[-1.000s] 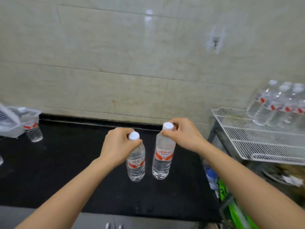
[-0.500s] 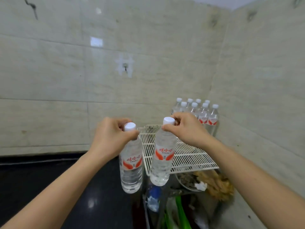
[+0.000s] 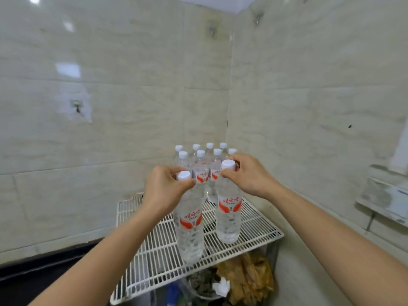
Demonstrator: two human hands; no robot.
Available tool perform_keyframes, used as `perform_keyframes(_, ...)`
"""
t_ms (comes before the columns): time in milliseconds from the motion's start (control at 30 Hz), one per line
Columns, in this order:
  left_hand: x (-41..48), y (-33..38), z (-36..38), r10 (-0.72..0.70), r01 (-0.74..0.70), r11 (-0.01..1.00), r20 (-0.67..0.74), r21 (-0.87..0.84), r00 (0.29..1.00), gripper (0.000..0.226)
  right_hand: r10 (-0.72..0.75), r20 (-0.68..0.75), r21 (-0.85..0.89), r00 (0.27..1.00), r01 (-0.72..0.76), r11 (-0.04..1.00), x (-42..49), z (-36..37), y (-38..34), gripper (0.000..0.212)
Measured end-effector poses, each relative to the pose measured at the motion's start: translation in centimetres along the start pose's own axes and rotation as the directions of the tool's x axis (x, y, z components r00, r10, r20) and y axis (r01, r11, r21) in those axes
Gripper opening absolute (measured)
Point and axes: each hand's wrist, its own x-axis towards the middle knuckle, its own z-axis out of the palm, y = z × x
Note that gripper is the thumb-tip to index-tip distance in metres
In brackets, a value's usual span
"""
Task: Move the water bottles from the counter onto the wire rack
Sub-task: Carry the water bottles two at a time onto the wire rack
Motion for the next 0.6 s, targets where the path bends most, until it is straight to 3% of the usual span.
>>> perform_keyframes(300,9.7,-2.5,9.2,0.038,-0.029,0.995,0.100,-0.097,0.994,0.031,0.092,-0.027,0.009,0.995,-0.091,0.996,7.2,-0.2,7.9,0.016)
perform_keyframes(433,12.8,-3.2,12.0,0.050,-0.042,0.994,0.077,-0.102,0.996,0.025,0.111,-0.020,-0.018,0.994,-0.111,0.994,10.3,0.4,10.4,0.029)
perform_keyframes(600,15.6,-4.1,14.4,0.020,-0.008,0.994,0.112,-0.111,0.994,0.023,0.157,-0.019,-0.004,0.987,-0.157,0.988,13.3,1.1,13.2,0.021)
